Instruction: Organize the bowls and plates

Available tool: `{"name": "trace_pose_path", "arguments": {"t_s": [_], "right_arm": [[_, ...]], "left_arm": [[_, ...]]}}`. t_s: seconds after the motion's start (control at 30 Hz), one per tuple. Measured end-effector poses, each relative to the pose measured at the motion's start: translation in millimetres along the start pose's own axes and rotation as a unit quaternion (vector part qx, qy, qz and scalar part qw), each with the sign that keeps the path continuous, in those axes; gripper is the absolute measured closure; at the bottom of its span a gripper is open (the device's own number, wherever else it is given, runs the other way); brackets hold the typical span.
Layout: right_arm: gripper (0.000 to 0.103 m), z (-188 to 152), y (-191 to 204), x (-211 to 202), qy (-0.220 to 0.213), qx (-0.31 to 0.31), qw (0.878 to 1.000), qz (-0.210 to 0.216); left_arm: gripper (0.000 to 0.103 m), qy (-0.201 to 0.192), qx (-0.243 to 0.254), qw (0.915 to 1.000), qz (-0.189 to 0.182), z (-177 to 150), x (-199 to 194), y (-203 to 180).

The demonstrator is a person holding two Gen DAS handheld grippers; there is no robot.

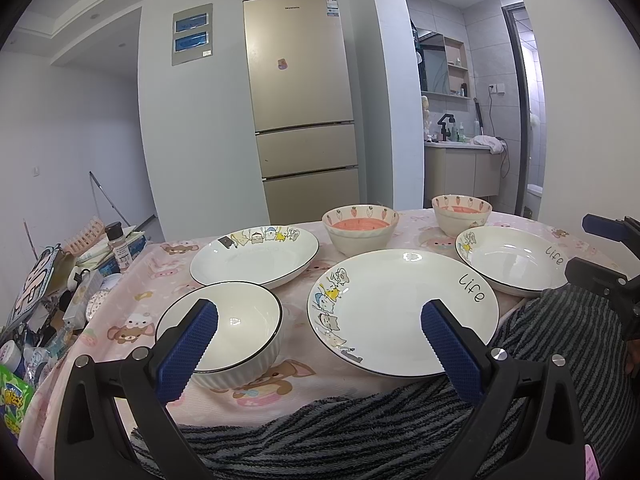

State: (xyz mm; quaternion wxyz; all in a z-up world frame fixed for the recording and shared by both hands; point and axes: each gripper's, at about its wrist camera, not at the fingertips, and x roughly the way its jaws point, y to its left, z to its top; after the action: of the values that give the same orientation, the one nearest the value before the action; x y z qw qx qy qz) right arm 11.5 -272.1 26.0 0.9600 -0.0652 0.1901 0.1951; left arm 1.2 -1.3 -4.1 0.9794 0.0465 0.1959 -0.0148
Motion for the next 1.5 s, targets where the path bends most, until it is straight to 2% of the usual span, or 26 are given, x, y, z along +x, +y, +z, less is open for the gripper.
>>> {"name": "trace_pose_path", "arguments": {"t_s": [1.03, 1.4, 1.5], "right_arm": [[0.000, 0.3, 0.3, -0.2, -0.001, -0.001, 1.000, -0.001], [0.000, 6.7, -2.8, -8.5, -0.019, 0.005, 1.000, -0.004], [0.000, 17.2, -2.9, -16.7, -0.026, -0.001, 1.000, -0.001]], "left_arm": [[0.000, 0.001, -0.001, 1.0000, 0.000, 0.0, 0.6, -0.1], [0.000, 0.005, -0.002, 1.0000, 0.008, 1.8, -2.0, -2.6], [0.000, 0.010, 0.000, 0.9999, -0.003, 10.9, -10.1, -4.2]]}}
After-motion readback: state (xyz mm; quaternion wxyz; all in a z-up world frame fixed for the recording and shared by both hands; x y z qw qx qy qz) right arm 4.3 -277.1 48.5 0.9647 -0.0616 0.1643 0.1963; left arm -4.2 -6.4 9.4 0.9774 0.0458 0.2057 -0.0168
